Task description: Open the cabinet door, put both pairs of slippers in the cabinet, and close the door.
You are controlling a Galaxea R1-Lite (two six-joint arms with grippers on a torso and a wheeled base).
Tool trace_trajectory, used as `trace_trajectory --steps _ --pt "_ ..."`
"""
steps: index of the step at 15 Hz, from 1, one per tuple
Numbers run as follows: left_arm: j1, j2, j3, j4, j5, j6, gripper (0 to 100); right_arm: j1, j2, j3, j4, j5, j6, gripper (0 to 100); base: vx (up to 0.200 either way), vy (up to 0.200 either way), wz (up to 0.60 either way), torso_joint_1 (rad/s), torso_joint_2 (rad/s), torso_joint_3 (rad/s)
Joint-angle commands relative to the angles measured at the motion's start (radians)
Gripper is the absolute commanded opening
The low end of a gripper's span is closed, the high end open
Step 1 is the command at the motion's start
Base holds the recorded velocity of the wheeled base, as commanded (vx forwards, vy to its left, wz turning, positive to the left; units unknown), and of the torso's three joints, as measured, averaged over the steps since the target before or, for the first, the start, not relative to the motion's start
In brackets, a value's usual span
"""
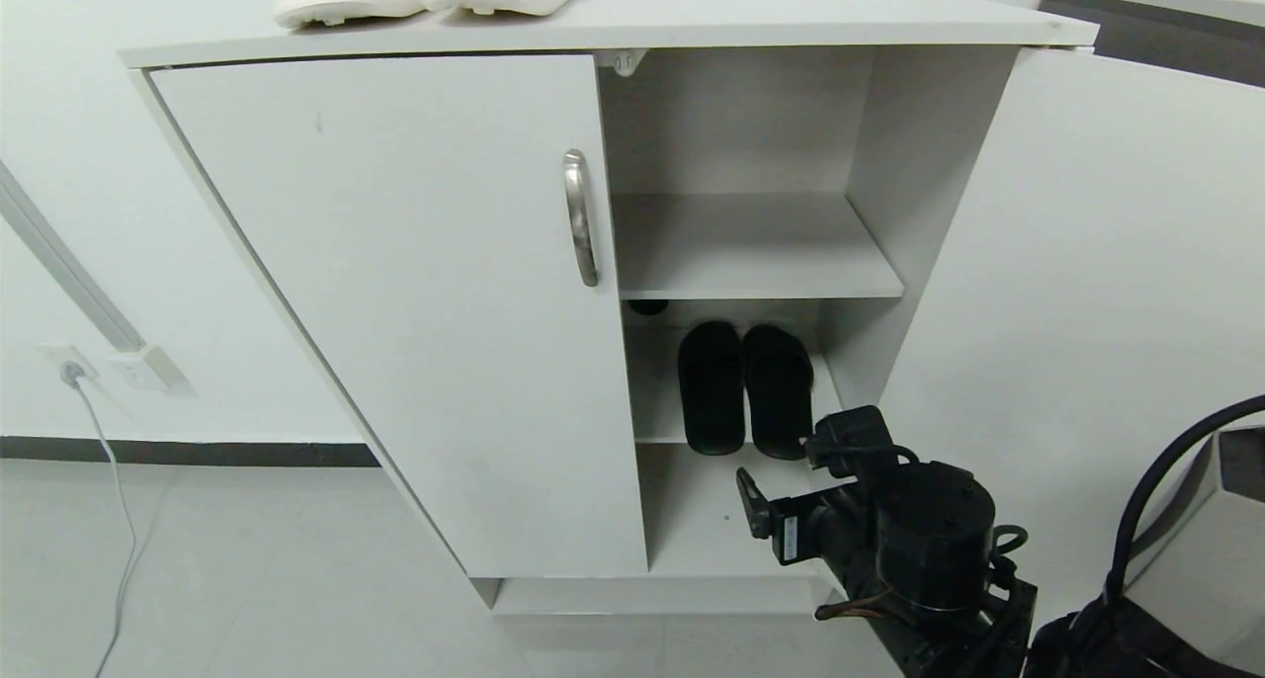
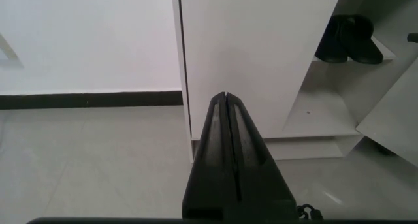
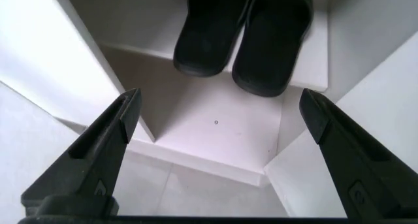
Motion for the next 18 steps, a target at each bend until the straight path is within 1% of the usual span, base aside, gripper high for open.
trace_trajectory --steps 1,6,8,15,18 --pt "0.000 0.001 0.000 0.000 0.000 0.000 0 -0.006 0.009 0.015 -0.002 0.001 0.000 100 0.000 0.000 0.00 0.000 0.00 0.000" --pt "0.000 0.001 0.000 0.001 -0.003 0.000 0 -0.010 0.041 0.012 -0.003 0.021 -0.001 100 0.000 0.000 0.00 0.000 0.00 0.000" --pt "0.000 0.001 0.000 0.001 -0.006 0.011 0 -0.009 0.038 0.014 -0.002 0.021 -0.004 100 0.000 0.000 0.00 0.000 0.00 0.000" --pt "0.000 0.001 0.000 0.001 -0.005 0.013 0 0.013 0.039 0.001 -0.003 0.021 0.000 100 0.000 0.000 0.00 0.002 0.00 0.178" --pt "0.000 0.001 0.000 0.001 0.002 0.005 0 0.007 0.036 0.001 -0.005 0.021 0.000 100 0.000 0.000 0.00 0.006 0.00 0.137"
